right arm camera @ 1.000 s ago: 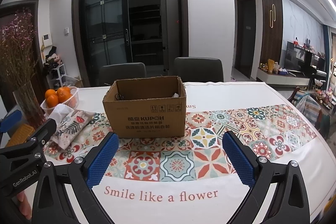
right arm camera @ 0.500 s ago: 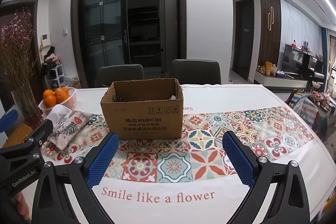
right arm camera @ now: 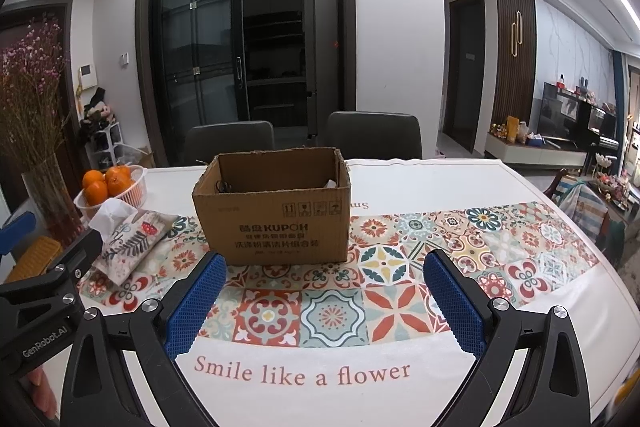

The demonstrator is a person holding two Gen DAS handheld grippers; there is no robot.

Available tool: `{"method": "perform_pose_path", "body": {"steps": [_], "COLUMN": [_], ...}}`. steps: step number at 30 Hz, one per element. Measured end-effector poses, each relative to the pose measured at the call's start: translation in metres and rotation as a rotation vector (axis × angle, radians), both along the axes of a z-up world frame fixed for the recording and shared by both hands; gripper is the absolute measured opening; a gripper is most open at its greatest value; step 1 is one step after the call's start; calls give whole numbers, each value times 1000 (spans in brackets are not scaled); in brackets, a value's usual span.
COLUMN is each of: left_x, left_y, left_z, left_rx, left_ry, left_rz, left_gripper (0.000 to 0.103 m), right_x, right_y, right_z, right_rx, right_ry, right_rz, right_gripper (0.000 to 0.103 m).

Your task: Organize rigid objects

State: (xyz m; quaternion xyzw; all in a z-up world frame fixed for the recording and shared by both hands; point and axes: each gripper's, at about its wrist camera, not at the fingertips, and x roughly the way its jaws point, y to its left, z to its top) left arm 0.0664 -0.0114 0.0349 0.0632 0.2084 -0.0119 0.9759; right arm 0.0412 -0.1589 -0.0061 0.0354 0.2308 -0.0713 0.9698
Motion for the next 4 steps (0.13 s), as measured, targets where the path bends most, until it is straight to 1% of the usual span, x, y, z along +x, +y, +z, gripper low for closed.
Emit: {"method": "perform_pose_path", "body": {"steps": [4], "left_x": [0], "left_y": [1], "left_z": [-1], "left_rx": [-8], "left_ry": [5], "left_rz": [-3], "left_gripper": [103], "right_x": [0], "right_y": [0], "right_z": [0], "right_rx": [1], "right_ry": [0], "right_rz": [1], "right_gripper": [100]}}
